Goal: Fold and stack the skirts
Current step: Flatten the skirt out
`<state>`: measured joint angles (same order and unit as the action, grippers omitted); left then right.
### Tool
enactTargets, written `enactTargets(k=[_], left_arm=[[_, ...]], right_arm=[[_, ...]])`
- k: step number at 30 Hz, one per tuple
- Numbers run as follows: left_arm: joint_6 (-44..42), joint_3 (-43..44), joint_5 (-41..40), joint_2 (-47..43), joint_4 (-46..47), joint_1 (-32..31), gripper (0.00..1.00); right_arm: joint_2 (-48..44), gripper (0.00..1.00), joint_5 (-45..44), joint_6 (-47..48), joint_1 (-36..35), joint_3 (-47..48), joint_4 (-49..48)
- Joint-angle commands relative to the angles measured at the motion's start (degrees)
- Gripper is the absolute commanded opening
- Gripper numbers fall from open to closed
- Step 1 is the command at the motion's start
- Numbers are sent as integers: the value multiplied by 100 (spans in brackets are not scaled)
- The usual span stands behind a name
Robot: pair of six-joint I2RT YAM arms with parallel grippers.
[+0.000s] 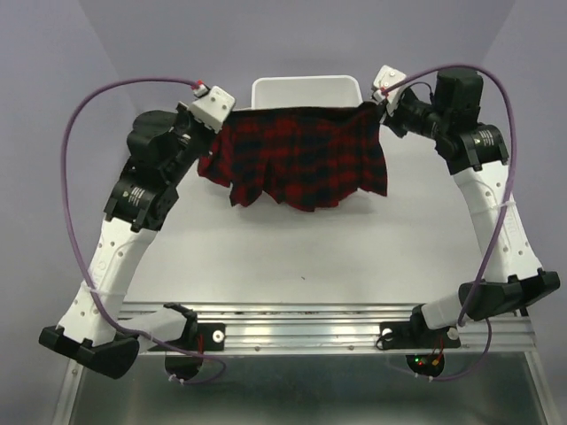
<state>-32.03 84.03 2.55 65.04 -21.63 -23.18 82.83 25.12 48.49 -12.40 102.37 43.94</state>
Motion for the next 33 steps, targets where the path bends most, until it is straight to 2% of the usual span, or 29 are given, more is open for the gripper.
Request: enactTargets(k=[1, 4, 7, 8, 11, 16, 26, 33], left_arm=[[391, 781, -1291, -464, 1379, 68, 0], [-152, 493, -1310, -745, 1565, 59, 0], [-320, 97, -1108, -1061, 1092, 59, 0], [-426, -87, -777, -1185, 951, 59, 0], [-357, -369, -352, -1625, 608, 59, 0], [-128, -220, -448, -1731, 141, 59, 0], [-198, -299, -562, -721, 141, 59, 0], [-286, -493, -782, -281, 949, 59, 0]], right_arm=[[-205, 1, -859, -613, 63, 898, -1000], [-512, 1, -1071, -490, 63, 671, -1441], [-899, 1, -931, -235, 63, 224, -1222], [-1022, 1, -861, -165, 63, 66, -1152], [-1418, 1, -711, -24, 63, -392, -1020], [-1515, 1, -728, 55, 63, -314, -782], [-699, 1, -843, 117, 63, -454, -1204], [-232, 1, -834, 3, 63, -569, -1520]])
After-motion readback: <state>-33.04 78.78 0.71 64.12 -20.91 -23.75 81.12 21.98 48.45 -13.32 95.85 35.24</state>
